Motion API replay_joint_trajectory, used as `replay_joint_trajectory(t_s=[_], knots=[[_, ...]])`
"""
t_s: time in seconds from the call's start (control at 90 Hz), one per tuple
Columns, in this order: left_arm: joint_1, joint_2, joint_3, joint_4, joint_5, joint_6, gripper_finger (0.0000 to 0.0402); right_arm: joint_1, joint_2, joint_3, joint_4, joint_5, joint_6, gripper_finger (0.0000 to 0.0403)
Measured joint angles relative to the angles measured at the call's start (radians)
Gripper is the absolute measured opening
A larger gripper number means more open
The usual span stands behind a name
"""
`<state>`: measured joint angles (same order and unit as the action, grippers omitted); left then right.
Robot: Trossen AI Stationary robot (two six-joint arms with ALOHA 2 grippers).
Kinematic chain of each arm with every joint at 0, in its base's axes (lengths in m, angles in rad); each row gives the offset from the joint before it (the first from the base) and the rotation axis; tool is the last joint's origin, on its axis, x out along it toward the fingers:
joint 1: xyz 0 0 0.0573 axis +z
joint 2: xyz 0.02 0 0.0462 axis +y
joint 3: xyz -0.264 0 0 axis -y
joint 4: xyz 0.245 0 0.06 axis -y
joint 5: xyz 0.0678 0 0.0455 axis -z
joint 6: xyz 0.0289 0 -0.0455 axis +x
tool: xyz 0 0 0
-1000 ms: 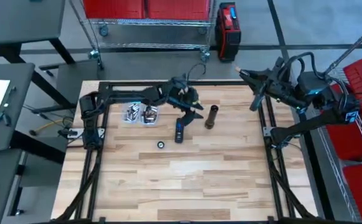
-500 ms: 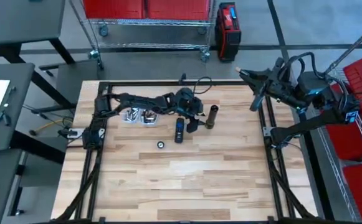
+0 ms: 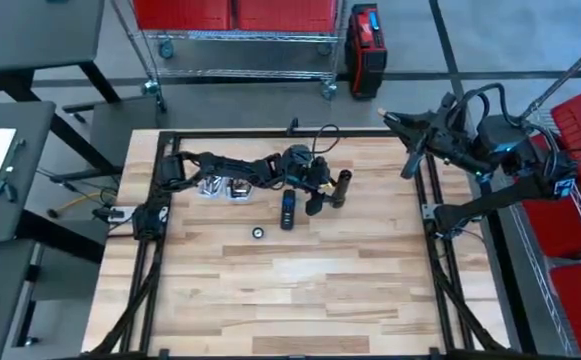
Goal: Insert battery
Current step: Insert the brown battery into the flashlight battery compartment
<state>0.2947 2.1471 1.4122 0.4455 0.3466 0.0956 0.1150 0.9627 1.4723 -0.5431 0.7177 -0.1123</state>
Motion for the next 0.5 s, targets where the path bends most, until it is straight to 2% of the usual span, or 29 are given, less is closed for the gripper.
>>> replay_joint_trajectory(t_s=[0.233,0.5], knots=[[-0.008,0.001,-0.001,-0.001,-0.008,-0.001,0.0221,0.000,0.008,0.000,-0.002,0.000,0.000,0.0035],[-0.027,0.024,-0.001,0.028,-0.088,0.004,0.0221,0.000,0.008,0.000,-0.002,0.000,0.000,0.0035]])
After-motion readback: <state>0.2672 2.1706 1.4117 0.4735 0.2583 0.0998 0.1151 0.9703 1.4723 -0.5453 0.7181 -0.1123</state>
